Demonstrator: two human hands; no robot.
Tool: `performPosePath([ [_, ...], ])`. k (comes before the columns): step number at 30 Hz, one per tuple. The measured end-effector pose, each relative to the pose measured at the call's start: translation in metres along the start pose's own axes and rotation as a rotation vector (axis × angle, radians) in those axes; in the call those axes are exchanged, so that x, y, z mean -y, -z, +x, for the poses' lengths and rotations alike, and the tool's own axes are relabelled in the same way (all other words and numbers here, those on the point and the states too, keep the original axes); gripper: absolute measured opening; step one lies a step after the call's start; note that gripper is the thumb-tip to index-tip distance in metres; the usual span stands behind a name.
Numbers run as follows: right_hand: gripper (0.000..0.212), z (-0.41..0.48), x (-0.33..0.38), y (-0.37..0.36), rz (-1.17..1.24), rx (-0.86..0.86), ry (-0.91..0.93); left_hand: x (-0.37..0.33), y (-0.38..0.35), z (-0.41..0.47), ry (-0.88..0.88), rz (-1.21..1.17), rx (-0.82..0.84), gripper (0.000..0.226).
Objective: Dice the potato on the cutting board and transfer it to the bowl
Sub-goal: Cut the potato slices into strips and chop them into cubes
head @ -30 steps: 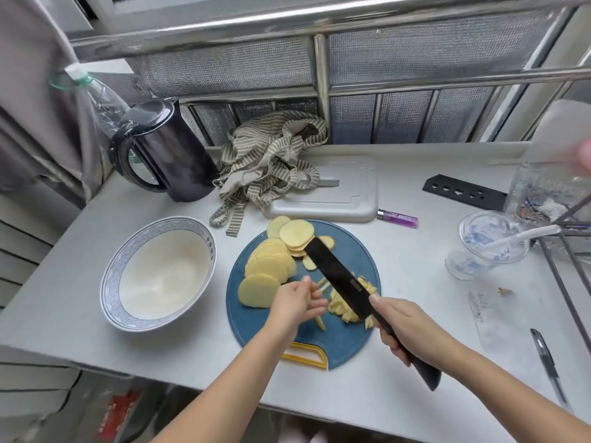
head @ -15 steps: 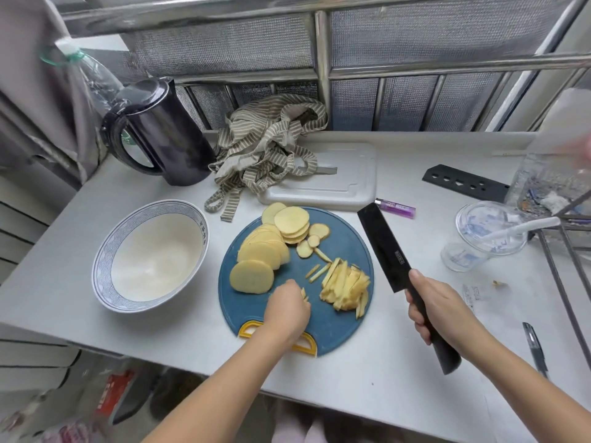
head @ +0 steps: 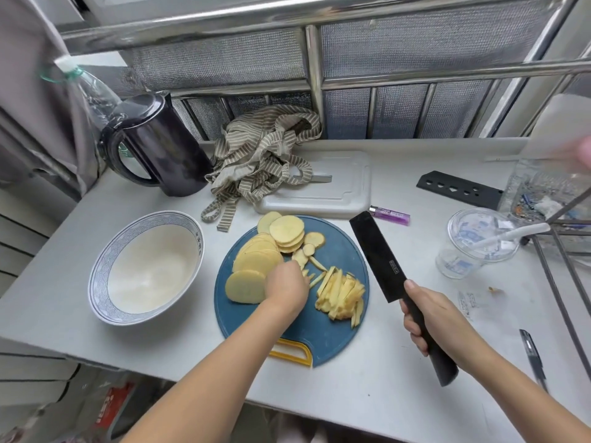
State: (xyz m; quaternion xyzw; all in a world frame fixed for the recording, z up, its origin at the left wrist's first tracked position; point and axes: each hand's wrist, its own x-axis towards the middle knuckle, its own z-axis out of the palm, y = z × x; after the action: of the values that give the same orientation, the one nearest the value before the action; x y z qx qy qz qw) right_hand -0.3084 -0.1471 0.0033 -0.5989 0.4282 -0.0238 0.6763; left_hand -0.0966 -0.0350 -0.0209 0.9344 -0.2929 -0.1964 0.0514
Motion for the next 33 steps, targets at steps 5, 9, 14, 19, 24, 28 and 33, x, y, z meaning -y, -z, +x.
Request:
performPosePath([
  [5, 0.044, 0.002, 0.002, 0.003, 0.020, 0.024, -0.002, 0.001, 0.007, 0.012, -0.083, -0.005, 0.046, 0.024],
  [9, 0.044, 0.007, 0.002, 0.000, 0.076, 0.037, -0.022, -0.004, 0.015, 0.032, -0.316, 0.105, 0.055, 0.041],
  [14, 0.043, 0.014, 0.000, 0.000, 0.091, -0.013, -0.052, -0.007, 0.011, 0.049, -0.480, 0.212, 0.063, 0.023],
  [19, 0.044, 0.014, -0.013, 0.000, 0.073, -0.105, -0.093, -0.018, 0.014, 0.051, -0.483, 0.247, 0.088, 0.020],
  [24, 0.044, 0.007, -0.028, -0.007, 0.030, -0.142, -0.115, -0.027, 0.005, 0.041, -0.431, 0.260, 0.015, 0.022],
  [28, 0.046, -0.004, -0.047, -0.025, -0.054, -0.208, -0.072, -0.026, 0.004, 0.038, -0.312, 0.227, -0.040, 0.017],
  [33, 0.038, -0.012, -0.059, -0.047, -0.181, -0.235, -0.050, -0.007, 0.004, 0.035, -0.201, 0.212, -0.048, 0.018],
])
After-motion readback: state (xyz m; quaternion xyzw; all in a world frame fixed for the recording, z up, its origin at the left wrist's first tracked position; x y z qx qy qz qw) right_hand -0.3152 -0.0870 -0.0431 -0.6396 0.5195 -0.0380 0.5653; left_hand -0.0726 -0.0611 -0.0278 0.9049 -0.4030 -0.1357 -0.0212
